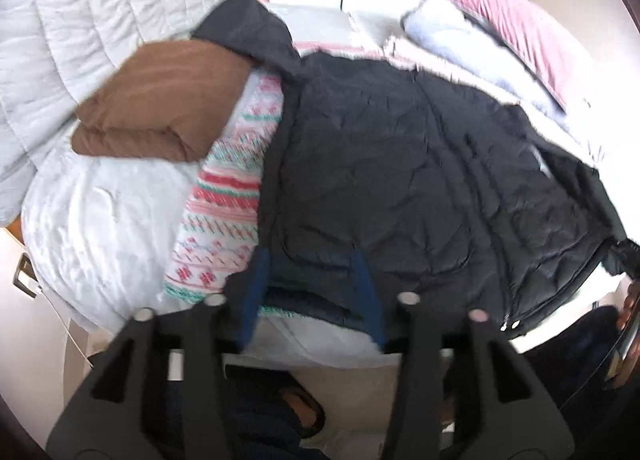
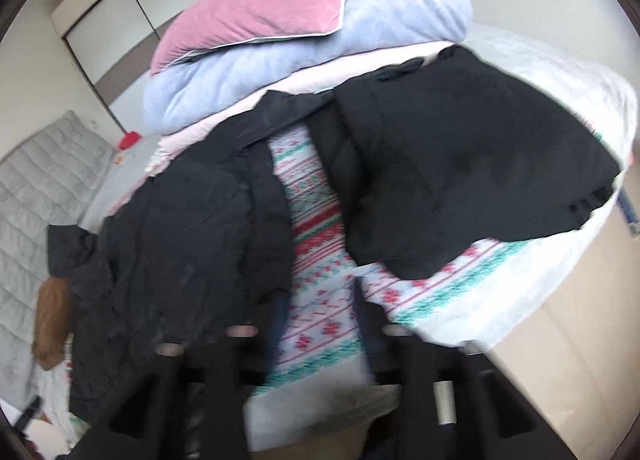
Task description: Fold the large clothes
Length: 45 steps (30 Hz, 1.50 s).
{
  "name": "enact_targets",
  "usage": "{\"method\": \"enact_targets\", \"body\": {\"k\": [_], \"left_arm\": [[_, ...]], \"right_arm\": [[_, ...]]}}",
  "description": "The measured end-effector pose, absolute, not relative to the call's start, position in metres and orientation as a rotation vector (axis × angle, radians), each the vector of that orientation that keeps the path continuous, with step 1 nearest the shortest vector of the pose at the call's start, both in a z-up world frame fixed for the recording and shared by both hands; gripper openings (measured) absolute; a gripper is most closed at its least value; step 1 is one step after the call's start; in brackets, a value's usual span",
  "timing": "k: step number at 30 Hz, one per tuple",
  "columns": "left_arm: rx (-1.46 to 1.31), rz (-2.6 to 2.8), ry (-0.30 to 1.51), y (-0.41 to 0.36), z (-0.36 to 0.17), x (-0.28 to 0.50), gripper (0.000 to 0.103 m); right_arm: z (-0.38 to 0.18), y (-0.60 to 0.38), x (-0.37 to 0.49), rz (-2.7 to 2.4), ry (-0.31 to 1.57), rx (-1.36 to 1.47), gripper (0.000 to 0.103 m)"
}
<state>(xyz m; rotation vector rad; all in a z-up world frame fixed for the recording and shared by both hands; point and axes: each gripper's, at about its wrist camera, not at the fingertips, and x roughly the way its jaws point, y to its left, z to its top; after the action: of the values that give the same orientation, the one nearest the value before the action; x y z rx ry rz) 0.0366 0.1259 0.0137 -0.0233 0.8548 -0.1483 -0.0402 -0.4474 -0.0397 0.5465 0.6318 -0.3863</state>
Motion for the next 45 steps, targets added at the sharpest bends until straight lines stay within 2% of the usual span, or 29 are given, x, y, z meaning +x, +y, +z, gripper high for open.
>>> {"method": "enact_targets", "body": {"k": [1, 2, 6, 10, 12, 14, 16, 18, 25, 31, 36, 39, 41, 42, 43, 44, 45], "left_arm": [[-0.027, -0.144, 0.843, 0.127, 0.019, 0.037, 0.052], [-0.038, -0.139, 0.829, 0.130, 0.025, 0.038, 0.054], [-0.068, -0.127, 0.805, 0.129, 0.036, 0.054, 0.063], [-0.087, -0.155, 0.809, 0.116, 0.037, 0.083, 0.064], [-0.097, -0.182, 0.812, 0.105, 0.039, 0.102, 0.064], [-0.107, -0.205, 0.807, 0.094, 0.041, 0.119, 0.064], [-0.117, -0.234, 0.811, 0.077, 0.043, 0.139, 0.066], [-0.109, -0.269, 0.812, 0.053, 0.041, 0.165, 0.074], [-0.089, -0.231, 0.857, 0.002, 0.009, 0.248, 0.074], [-0.049, -0.125, 0.934, 0.003, -0.047, 0.288, 0.075], [-0.028, -0.079, 1.014, 0.013, -0.076, 0.301, 0.075], [-0.042, -0.074, 1.021, 0.022, -0.080, 0.305, 0.075], [-0.067, -0.091, 1.032, 0.024, -0.080, 0.306, 0.075], [-0.068, -0.103, 1.033, 0.024, -0.080, 0.307, 0.075], [-0.060, -0.109, 1.031, 0.023, -0.080, 0.307, 0.075], [-0.048, -0.110, 1.029, 0.021, -0.080, 0.306, 0.075], [-0.037, -0.111, 1.029, 0.018, -0.080, 0.307, 0.075]], "right_arm": [[-0.036, -0.447, -0.043, -0.396, 0.624, 0.523, 0.061], [-0.029, -0.444, -0.044, -0.406, 0.619, 0.483, 0.064], [-0.008, -0.437, -0.047, -0.393, 0.597, 0.403, 0.066], [0.021, -0.423, -0.049, -0.369, 0.579, 0.280, 0.067], [0.036, -0.421, -0.064, -0.305, 0.531, 0.262, 0.071], [0.054, -0.428, -0.080, -0.256, 0.447, 0.299, 0.080], [0.065, -0.437, -0.079, -0.283, 0.394, 0.334, 0.083], [0.066, -0.449, -0.050, -0.239, 0.401, 0.357, 0.083], [0.036, -0.518, 0.054, -0.261, 0.427, 0.635, 0.081], [0.016, -0.541, 0.174, -0.248, 0.608, 0.627, 0.079], [-0.037, -0.571, 0.233, -0.345, 0.703, 0.829, 0.078], [-0.050, -0.589, 0.252, -0.424, 0.691, 0.858, 0.068], [-0.054, -0.598, 0.257, -0.454, 0.665, 0.862, 0.047], [-0.057, -0.603, 0.261, -0.469, 0.673, 0.867, 0.039], [-0.059, -0.608, 0.262, -0.474, 0.674, 0.877, 0.022], [-0.060, -0.611, 0.263, -0.474, 0.664, 0.885, 0.010], [-0.060, -0.616, 0.260, -0.474, 0.646, 0.893, 0.009]]}}
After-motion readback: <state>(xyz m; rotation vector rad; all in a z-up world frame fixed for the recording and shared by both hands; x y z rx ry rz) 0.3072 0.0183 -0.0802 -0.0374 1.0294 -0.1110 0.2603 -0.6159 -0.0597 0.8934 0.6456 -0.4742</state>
